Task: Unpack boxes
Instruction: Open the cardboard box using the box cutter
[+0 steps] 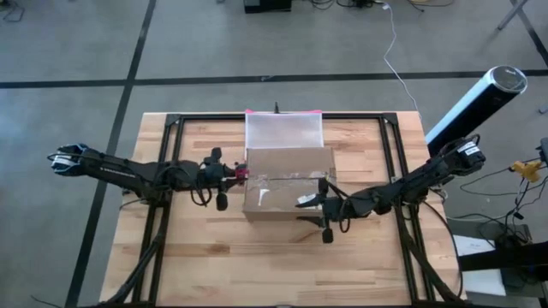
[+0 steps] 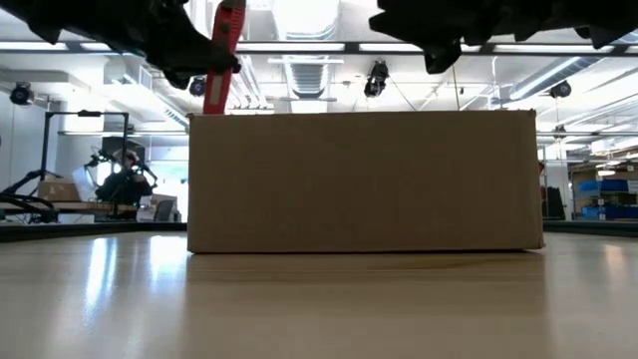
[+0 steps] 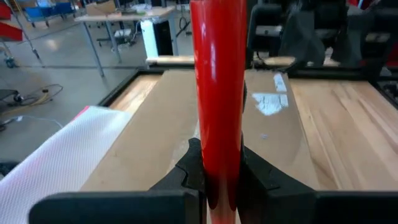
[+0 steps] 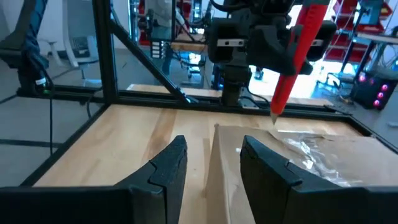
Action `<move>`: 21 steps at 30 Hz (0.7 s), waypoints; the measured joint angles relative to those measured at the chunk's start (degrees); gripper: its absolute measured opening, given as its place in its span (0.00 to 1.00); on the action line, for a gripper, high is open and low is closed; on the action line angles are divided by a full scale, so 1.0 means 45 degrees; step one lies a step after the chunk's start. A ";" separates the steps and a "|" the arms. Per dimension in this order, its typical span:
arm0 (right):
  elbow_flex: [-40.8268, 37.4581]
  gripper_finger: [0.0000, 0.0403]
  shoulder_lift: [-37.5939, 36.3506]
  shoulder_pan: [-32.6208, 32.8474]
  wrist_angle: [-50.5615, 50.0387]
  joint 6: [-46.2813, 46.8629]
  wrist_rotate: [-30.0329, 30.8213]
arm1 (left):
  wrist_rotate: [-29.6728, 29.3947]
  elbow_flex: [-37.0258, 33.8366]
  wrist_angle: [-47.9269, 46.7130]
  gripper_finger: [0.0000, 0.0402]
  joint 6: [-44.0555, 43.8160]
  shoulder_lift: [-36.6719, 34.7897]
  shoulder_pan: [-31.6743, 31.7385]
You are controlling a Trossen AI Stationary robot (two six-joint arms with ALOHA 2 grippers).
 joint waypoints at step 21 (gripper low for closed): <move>-0.0173 0.31 -0.0137 0.0021 0.0262 -0.0485 -0.0024 | 0.0017 0.0026 0.0761 0.09 0.0326 0.0475 0.0000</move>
